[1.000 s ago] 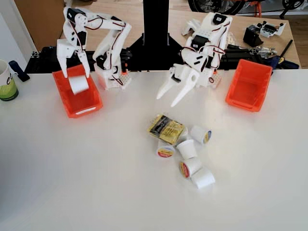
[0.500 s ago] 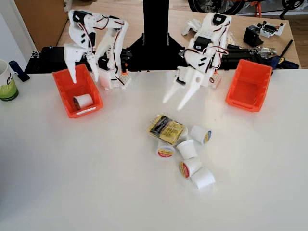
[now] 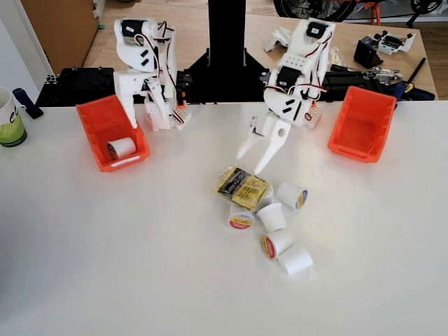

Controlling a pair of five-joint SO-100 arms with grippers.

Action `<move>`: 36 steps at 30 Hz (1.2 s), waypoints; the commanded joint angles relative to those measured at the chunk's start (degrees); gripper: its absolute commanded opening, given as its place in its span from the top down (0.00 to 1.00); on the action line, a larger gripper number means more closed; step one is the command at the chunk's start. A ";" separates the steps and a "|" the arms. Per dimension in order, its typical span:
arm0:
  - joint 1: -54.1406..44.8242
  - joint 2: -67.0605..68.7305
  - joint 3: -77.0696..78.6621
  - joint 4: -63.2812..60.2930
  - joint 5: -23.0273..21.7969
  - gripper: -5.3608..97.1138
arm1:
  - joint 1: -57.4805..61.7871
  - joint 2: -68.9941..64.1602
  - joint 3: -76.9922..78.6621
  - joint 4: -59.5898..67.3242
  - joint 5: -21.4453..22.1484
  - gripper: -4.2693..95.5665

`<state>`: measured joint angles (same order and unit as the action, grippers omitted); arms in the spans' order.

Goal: Sort the coffee pods, blue into left, red into right

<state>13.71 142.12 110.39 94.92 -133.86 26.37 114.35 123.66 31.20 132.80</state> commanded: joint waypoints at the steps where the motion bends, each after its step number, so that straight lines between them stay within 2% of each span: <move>1: -0.62 -0.18 -2.37 -0.09 0.53 0.68 | 1.76 -0.35 -3.43 -0.70 -1.14 0.60; 11: -0.62 -0.18 -2.20 0.00 0.88 0.68 | 7.56 -8.35 -3.60 -9.93 -8.96 0.59; 27: -0.62 -0.26 -2.11 0.09 1.23 0.69 | 5.89 -12.57 -2.99 -13.89 -7.56 0.61; 31: -0.62 -0.26 -2.11 0.09 1.23 0.69 | 5.62 -12.74 -2.46 -13.62 -6.68 0.68; 36: -0.62 -0.26 -2.11 0.18 1.32 0.69 | 5.62 -12.74 -2.55 -12.57 -5.36 0.82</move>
<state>13.54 142.12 110.39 94.92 -133.15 32.26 101.34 122.70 18.11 126.47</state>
